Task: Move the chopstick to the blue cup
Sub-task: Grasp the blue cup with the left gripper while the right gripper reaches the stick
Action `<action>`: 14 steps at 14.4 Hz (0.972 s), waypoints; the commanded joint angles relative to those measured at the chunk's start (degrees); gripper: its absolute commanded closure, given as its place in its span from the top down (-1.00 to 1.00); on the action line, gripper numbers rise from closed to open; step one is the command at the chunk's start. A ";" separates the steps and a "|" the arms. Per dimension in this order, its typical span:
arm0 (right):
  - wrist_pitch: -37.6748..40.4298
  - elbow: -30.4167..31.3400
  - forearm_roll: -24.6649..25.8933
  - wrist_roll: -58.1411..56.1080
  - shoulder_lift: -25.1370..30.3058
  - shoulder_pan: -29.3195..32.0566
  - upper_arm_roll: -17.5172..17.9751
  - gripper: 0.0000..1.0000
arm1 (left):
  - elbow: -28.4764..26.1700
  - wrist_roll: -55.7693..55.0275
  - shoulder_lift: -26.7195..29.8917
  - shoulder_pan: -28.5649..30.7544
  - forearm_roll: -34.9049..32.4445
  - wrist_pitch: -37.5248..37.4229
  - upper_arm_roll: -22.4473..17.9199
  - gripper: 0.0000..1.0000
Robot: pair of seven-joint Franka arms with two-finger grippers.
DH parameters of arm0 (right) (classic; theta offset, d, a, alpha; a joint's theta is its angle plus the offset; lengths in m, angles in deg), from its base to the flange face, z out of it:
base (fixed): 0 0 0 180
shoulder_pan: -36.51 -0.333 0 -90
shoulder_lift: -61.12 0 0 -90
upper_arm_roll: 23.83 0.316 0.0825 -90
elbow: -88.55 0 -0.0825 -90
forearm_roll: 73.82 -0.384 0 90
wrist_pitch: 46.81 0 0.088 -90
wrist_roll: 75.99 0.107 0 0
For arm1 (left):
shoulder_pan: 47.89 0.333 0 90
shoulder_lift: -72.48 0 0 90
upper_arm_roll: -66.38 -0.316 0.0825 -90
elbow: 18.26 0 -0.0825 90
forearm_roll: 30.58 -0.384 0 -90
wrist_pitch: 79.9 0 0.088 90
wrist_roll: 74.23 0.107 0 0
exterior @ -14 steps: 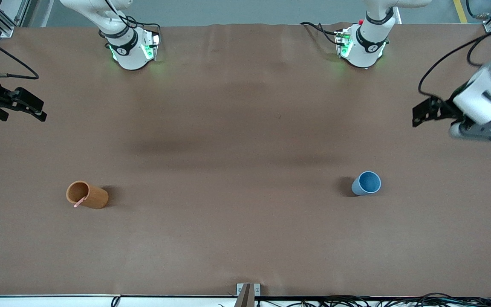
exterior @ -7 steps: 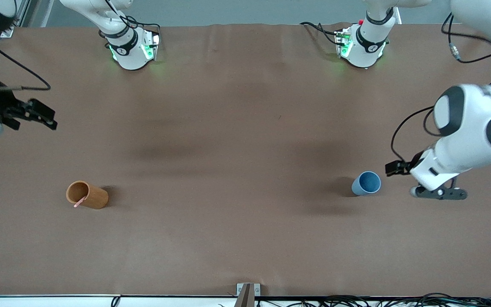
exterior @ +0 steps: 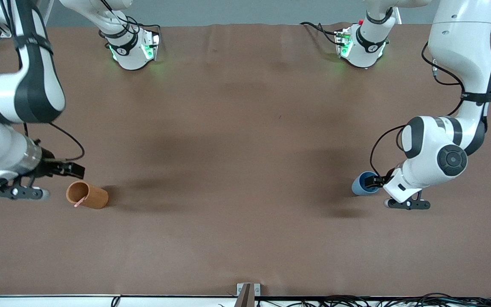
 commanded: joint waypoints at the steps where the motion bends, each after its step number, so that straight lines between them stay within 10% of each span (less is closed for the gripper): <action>1: 1.27 -6.64 3.66 1.00 -5.99 0.09 0.23 0.42 | -2.85 -1.57 0.92 -0.52 0.86 2.58 0.02 -0.51; 4: -3.98 -6.29 4.46 0.65 -8.19 0.44 0.05 0.06 | -3.03 -1.31 0.30 -0.88 0.34 3.11 0.19 -0.98; 10: -8.03 -5.32 3.76 0.91 -9.77 0.53 -0.03 -0.53 | 0.29 -3.05 0.82 -2.10 -0.72 2.06 0.54 -0.99; 14: -9.45 -5.32 3.76 1.17 -10.92 0.44 -0.03 -0.55 | 10.13 -25.76 0.48 -4.38 -2.12 -6.09 8.52 -0.99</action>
